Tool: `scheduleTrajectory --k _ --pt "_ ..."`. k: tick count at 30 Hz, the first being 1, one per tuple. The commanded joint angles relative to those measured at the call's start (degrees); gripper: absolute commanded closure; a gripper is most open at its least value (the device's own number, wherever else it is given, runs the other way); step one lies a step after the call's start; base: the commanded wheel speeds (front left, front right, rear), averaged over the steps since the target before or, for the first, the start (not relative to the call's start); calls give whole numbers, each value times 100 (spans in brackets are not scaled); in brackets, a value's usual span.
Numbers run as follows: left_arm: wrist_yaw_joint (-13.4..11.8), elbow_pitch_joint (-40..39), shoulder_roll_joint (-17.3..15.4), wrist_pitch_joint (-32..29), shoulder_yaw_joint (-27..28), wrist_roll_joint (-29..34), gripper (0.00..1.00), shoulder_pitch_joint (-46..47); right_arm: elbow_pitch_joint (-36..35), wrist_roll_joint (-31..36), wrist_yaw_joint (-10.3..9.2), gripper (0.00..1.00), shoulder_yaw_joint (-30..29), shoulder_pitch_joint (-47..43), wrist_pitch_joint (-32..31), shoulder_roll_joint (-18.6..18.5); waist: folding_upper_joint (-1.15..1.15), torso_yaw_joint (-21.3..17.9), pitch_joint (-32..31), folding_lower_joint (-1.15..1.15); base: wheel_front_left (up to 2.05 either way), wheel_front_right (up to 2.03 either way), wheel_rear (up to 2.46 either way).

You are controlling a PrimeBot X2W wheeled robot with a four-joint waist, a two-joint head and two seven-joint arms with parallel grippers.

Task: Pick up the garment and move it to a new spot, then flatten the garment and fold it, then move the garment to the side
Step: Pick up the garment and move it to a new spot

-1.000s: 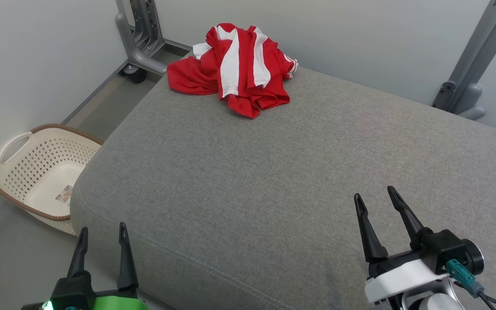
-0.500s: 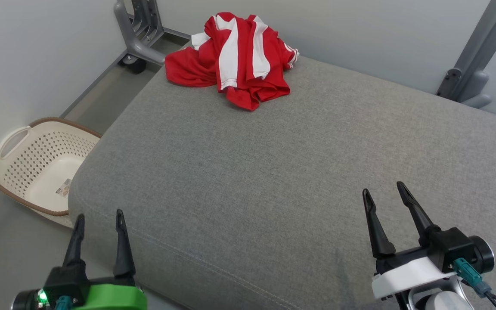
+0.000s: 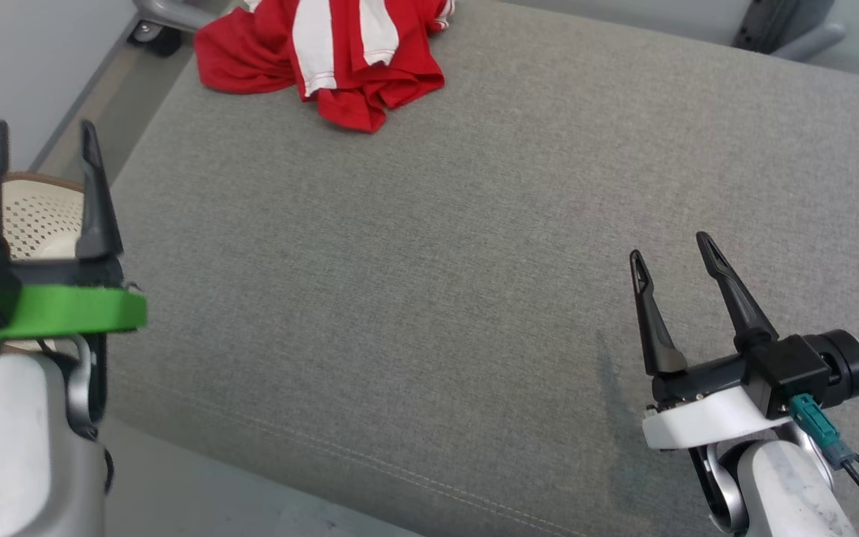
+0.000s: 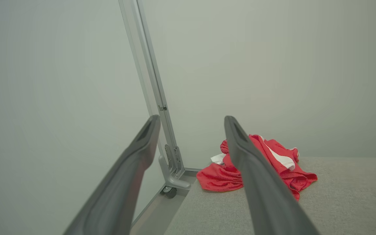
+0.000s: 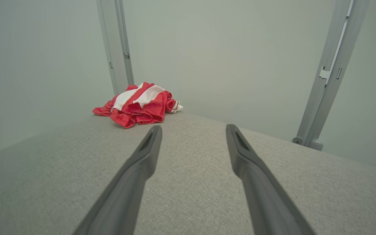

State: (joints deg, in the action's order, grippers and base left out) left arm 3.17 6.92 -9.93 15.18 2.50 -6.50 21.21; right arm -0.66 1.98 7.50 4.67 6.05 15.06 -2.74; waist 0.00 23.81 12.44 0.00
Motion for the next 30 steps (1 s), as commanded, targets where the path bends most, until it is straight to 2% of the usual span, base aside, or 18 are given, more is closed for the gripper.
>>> scheduleTrajectory --k 1,5,7,11,16,21,30 --pt "92 150 -138 -60 30 -53 0 417 -59 85 -2 0 12 138 18 -26 0 -595 668 0 0 0 0" --pt "309 736 -567 -472 -168 -172 0 1444 -140 204 -2 0 47 322 18 -26 0 -906 1039 0 0 0 0" --pt "378 1105 -683 -753 -238 -429 0 1951 -174 277 -2 0 58 398 18 -25 0 -1058 1190 0 0 0 0" --pt "417 1809 -982 -1297 -428 -824 0 2756 -300 336 -2 0 -4 474 18 -24 0 -1340 1443 0 0 0 0" --pt "427 2546 -1297 -1604 -754 -1090 0 3362 -505 340 -2 0 -31 496 18 -22 0 -1634 1733 0 0 0 0" --pt "425 3109 -1443 -1667 -974 -1326 0 3764 -763 394 -2 0 -134 498 17 -22 0 -1788 1990 0 0 0 0" --pt "427 3842 -1348 -1529 -1079 -1679 0 4235 -1045 446 -2 0 -215 536 18 -21 0 -1829 2374 0 0 0 0"
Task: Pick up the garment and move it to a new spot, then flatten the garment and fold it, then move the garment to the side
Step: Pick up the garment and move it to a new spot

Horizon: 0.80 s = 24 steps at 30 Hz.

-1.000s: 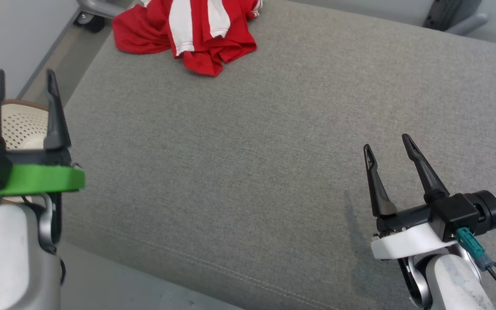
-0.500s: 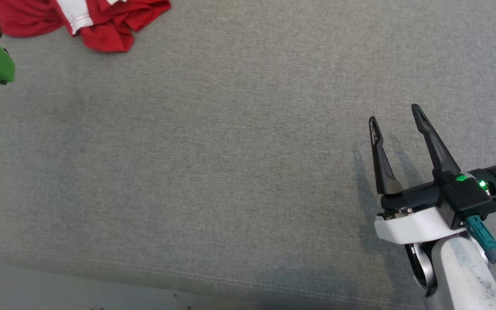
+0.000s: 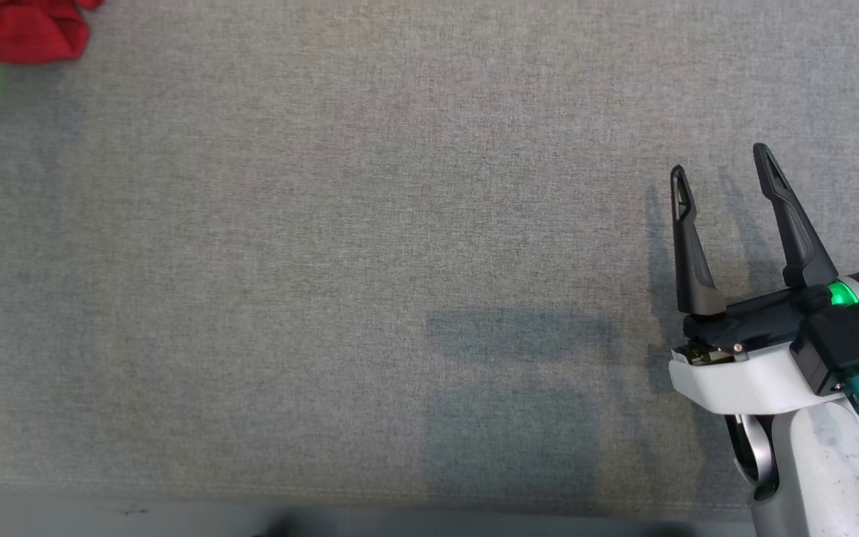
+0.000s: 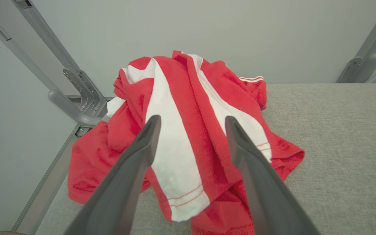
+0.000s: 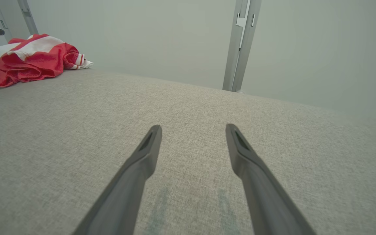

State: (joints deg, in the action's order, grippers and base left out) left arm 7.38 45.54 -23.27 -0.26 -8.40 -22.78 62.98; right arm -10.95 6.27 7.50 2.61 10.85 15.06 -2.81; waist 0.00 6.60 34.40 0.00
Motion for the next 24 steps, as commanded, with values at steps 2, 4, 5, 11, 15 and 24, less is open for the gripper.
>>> scheduleTrajectory --k 2,4,5,11,15,24 --pt "6 124 -8 60 -42 -115 0 118 -58 28 -2 0 -12 70 18 -14 0 -107 236 0 0 0 0" --pt "6 244 26 92 -104 -194 0 183 -91 31 -2 0 -8 76 18 -14 0 -111 278 0 0 0 0" --pt "6 292 26 104 -134 -251 0 213 -103 26 -2 0 -6 76 18 -14 0 -117 292 0 0 0 0" --pt "6 615 -27 198 -313 -462 0 335 -122 -29 -2 0 8 105 18 -15 0 -198 352 0 0 0 0" --pt "7 930 -31 153 -368 -590 0 402 -146 -71 -2 0 9 139 18 -14 0 -297 390 0 0 0 0" --pt "7 1284 -153 330 -467 -775 100 457 -81 -163 -2 0 -21 179 18 -13 0 -411 250 0 0 0 0"
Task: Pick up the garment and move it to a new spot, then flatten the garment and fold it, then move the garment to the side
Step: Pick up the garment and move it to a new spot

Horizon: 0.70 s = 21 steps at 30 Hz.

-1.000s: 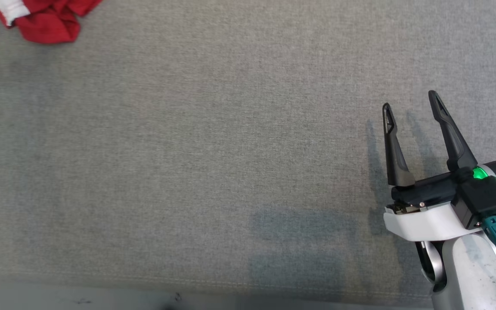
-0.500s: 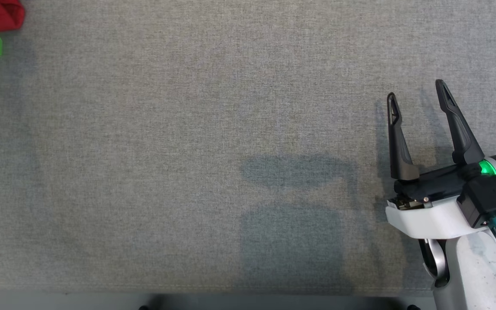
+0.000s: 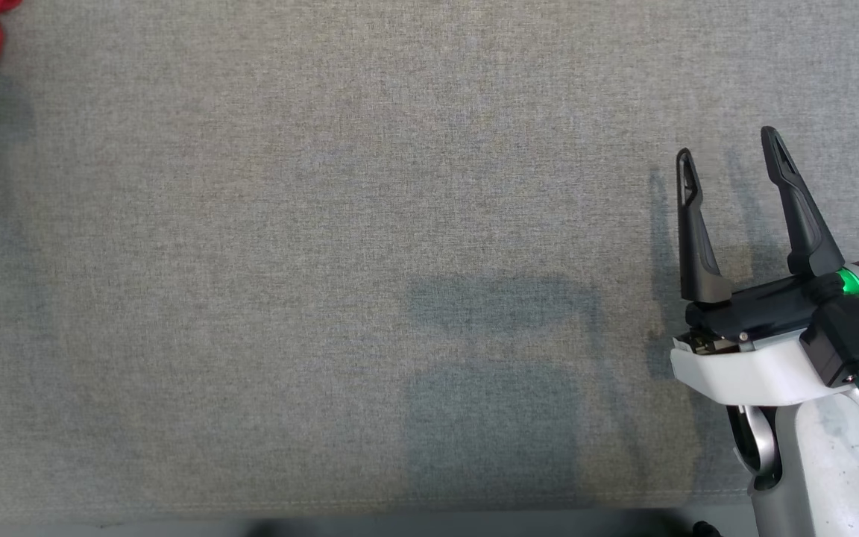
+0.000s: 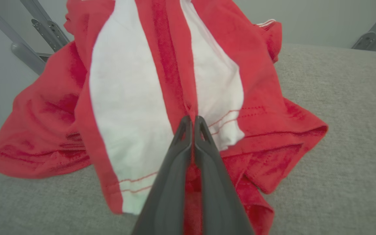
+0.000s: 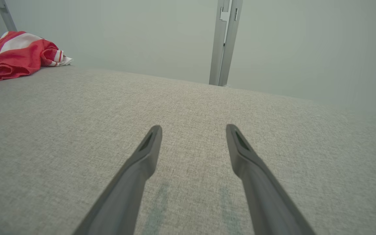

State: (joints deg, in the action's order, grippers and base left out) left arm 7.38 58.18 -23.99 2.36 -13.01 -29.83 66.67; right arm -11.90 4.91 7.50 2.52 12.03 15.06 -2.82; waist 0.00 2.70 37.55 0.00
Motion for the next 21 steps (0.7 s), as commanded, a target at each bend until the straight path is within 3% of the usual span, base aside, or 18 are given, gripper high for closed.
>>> scheduleTrajectory --k 1,10,21 --pt "7 36 -117 137 -18 -67 100 96 33 -40 -2 0 -11 65 17 -12 0 -24 -112 0 0 0 0" --pt "7 125 -389 580 -200 121 100 139 243 -249 -2 0 85 25 18 -12 0 -26 -852 0 0 0 0" --pt "7 -161 -671 597 -682 377 100 238 525 -582 -2 0 176 -196 17 -13 0 -202 -2008 0 0 0 0"
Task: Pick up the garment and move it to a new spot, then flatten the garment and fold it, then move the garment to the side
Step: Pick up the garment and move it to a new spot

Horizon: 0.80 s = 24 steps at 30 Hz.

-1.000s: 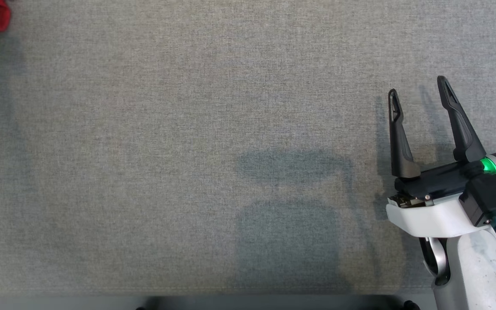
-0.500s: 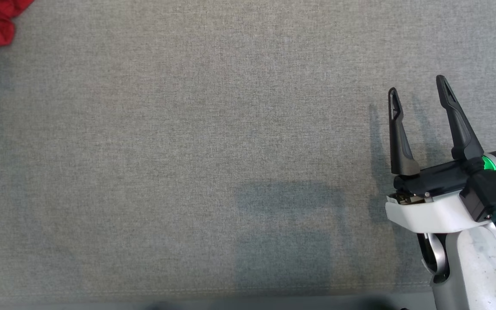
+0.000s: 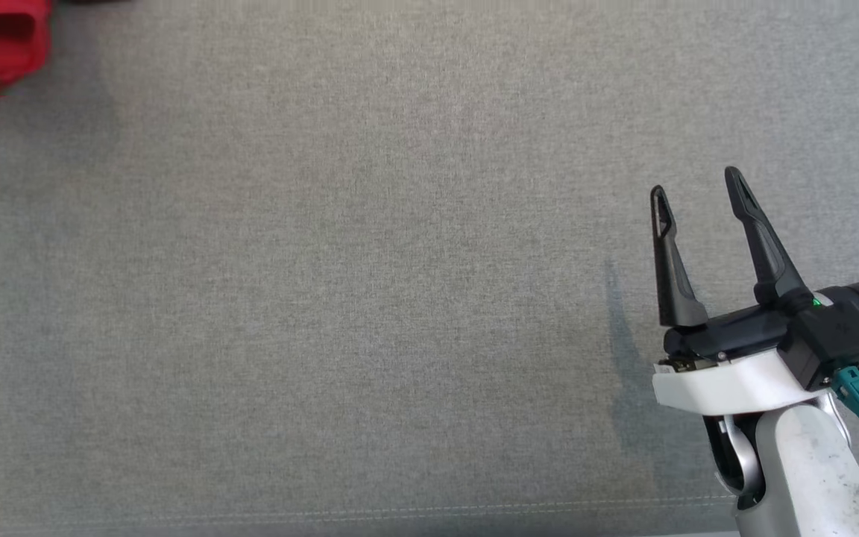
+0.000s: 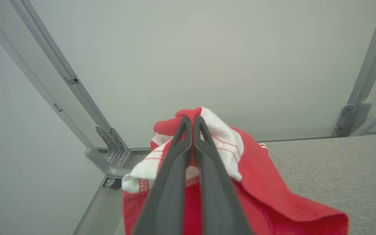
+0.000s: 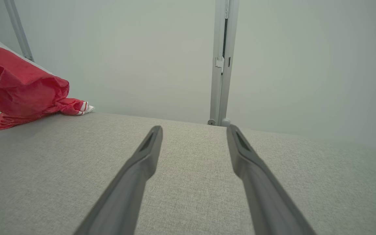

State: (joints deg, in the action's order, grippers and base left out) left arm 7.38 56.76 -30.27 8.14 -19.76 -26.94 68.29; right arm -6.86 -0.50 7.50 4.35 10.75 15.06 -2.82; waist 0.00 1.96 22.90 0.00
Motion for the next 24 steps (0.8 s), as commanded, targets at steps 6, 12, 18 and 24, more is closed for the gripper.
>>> scheduleTrajectory --k 6,12,18,24 --pt "7 -451 -84 -178 -412 25 100 118 100 -213 -2 0 -90 -283 18 -12 0 -329 -1119 0 0 0 0" --pt "7 -1063 -9 -464 -810 -149 100 210 118 -354 -2 0 -222 -467 18 -12 0 -579 -1457 0 0 0 0" --pt "7 -1770 331 -687 -1214 -401 100 -30 73 -439 -2 0 -370 -597 17 -12 0 -848 -1550 0 0 0 0" --pt "-129 -2395 975 -657 -1355 -751 100 -606 64 -479 -2 0 -468 -646 18 -11 0 -1077 -1436 0 0 0 0"
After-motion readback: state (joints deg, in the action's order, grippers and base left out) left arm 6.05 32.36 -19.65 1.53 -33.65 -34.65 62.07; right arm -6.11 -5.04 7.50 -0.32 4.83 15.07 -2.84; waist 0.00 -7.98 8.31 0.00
